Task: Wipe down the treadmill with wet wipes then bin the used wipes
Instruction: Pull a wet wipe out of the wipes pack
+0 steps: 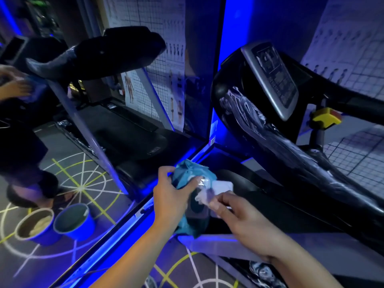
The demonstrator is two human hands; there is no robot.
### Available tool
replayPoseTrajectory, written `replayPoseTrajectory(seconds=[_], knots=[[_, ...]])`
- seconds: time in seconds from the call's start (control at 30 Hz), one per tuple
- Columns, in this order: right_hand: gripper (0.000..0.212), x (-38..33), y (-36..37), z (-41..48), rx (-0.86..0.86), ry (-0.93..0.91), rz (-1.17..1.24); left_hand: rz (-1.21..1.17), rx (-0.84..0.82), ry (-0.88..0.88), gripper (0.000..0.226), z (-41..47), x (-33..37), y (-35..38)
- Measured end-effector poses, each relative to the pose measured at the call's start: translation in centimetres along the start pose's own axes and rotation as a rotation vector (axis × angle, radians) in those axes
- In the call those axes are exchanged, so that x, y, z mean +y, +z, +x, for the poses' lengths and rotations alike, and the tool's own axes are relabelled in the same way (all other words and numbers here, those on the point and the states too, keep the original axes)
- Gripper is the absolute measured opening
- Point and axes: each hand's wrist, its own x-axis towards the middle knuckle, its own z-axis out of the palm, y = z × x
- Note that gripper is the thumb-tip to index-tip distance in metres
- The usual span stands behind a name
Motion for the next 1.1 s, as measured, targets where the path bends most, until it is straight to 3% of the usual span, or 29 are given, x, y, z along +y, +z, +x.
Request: replayPoseTrajectory(seconds=[0.13, 0.27, 0.37, 0.47, 0.57, 0.73, 0.9, 1.1], knots=[[0.022, -0.3, -1.5, 1.0, 0.199, -0.028, 0.278, -0.158, 0.109, -0.140, 0.050, 1.3, -1.2, -0.6], [0.044, -0.5, -1.2, 2.5, 0.251, 0.033, 0.451, -0.422, 0.038, -0.374, 0.071, 0.3, -1.2, -0.2], [0.034, -0.4, 0.0, 3.0, 0.426, 0.071, 0.423, -0.587, -0.001, -0.528, 0.044, -0.9, -0.6, 0.5], [0.034, -1.4, 0.4, 3.4, 0.460, 0.126, 0.643, -0.669, -0.069, -0.611, 0.031, -2.2, -0.1, 1.2], [0.029, -1.9, 0.3, 3.7, 0.449, 0.160, 0.812, -0.719, -0.165, -0.608, 0.030, -3.4, 0.3, 1.5], [0.058, -1.3, 0.4, 3.3, 0.235, 0.145, 0.790, -0.646, -0.161, -0.595, 0.029, -4.3, 0.0, 1.5], [0.011, -0.8, -0.1, 2.8, 0.253, 0.165, 0.929, -0.706, -0.209, -0.546, 0.034, -4.3, -0.1, 0.8], [0.036, -1.9, -0.4, 2.9, 0.236, 0.097, 0.811, -0.754, -0.188, -0.523, 0.035, -3.0, -0.7, 0.3]])
